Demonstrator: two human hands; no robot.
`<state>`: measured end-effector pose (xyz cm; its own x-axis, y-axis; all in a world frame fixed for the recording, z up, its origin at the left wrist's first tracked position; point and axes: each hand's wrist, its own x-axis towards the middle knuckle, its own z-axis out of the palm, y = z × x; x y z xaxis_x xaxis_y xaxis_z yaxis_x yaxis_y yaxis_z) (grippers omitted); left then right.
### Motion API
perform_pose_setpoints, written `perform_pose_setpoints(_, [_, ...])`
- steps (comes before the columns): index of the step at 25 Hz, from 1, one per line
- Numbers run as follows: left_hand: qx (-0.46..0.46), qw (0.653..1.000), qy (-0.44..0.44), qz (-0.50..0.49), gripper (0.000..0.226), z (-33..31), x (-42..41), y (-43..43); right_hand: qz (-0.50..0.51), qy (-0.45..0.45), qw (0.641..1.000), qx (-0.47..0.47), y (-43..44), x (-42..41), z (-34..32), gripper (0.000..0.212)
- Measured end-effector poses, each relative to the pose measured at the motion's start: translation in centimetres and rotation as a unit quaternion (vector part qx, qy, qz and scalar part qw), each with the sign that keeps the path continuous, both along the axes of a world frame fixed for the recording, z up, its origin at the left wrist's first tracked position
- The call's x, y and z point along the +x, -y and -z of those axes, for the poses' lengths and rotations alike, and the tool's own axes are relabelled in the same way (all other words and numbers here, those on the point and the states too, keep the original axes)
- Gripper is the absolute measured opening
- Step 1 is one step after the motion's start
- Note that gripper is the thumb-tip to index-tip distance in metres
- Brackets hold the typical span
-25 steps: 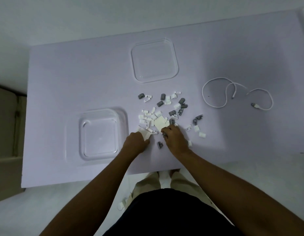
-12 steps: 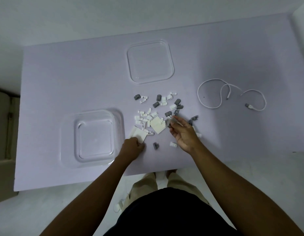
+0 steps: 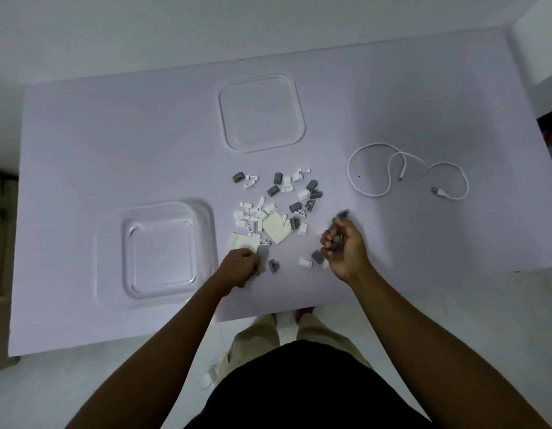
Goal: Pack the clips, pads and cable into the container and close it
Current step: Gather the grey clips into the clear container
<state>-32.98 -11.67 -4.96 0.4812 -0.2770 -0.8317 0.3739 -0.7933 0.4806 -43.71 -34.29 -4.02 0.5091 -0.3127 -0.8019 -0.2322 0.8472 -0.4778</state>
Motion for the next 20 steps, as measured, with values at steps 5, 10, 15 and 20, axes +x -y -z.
perform_pose_setpoints(5, [0.003, 0.998, -0.059, -0.019, 0.035, 0.0, 0.9, 1.4, -0.232, -0.117, 0.889, -0.378, 0.2, -2.9, 2.4, 0.024])
perform_pose_setpoints(10, [0.091, 0.953, 0.133, 0.255, 0.078, 1.6, -0.9, 3.2, -0.419, -0.099, 0.731, -0.529, -1.0, -4.4, 3.2, 0.028])
perform_pose_setpoints(15, [0.109, 0.943, 0.172, 0.264, 0.053, 1.7, -2.0, 4.2, -0.433, -0.102, 0.689, -0.572, -1.4, -4.6, 4.2, 0.034])
perform_pose_setpoints(20, [-0.068, 0.989, -0.125, 0.034, 0.022, -1.2, -1.2, 4.5, -0.174, -0.089, 0.951, -0.24, -0.9, -2.6, 1.6, 0.014])
